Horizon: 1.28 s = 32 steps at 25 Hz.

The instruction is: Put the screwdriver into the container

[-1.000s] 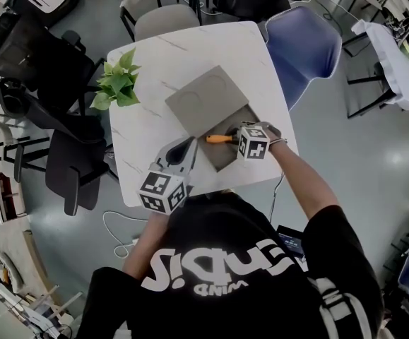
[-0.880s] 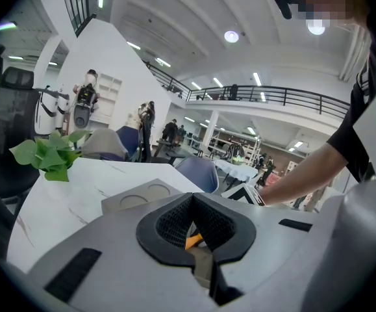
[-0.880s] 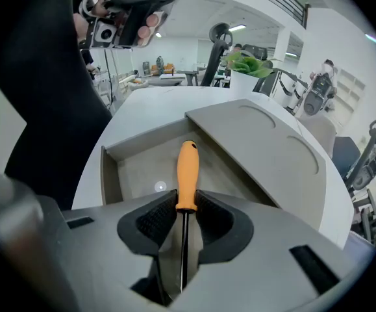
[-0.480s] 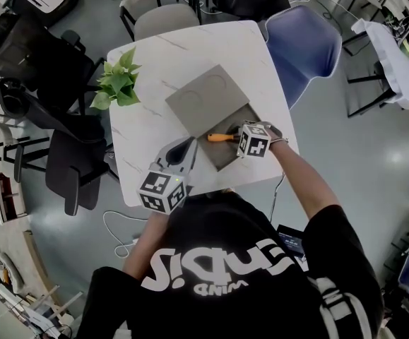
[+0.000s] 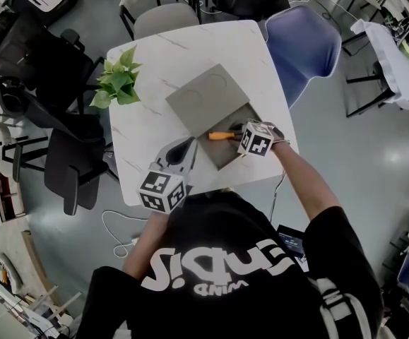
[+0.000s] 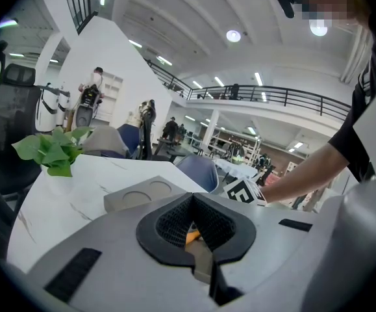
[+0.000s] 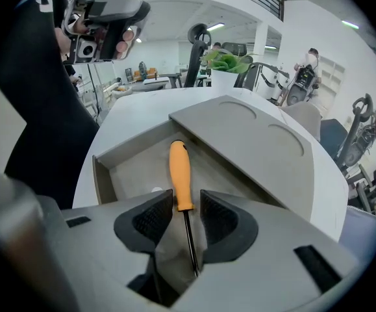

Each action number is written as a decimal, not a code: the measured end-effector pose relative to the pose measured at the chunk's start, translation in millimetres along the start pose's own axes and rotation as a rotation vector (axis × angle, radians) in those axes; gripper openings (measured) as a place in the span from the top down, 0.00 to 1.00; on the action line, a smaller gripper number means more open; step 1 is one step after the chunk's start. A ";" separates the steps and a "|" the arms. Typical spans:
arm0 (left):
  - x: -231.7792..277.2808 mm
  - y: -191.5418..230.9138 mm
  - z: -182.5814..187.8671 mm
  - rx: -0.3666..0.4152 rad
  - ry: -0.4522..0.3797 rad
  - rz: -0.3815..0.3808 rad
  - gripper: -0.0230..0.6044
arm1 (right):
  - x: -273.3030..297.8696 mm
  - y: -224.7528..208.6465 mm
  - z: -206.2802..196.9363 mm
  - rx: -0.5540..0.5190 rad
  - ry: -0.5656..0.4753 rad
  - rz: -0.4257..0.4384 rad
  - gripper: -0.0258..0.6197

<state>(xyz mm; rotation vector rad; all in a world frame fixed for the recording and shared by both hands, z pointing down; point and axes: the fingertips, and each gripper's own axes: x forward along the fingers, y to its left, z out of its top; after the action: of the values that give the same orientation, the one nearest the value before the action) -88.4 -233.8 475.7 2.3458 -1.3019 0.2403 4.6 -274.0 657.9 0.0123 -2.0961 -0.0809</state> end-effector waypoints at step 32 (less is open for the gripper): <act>-20.5 -32.6 24.4 0.120 -0.097 -0.058 0.94 | -244.4 40.6 24.2 0.854 -0.837 -0.817 0.94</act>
<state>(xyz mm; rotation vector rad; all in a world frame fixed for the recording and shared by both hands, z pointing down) -73.7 -214.5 437.1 2.5211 -1.2940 0.1937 107.6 -221.8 437.4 1.5739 -2.6277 0.3859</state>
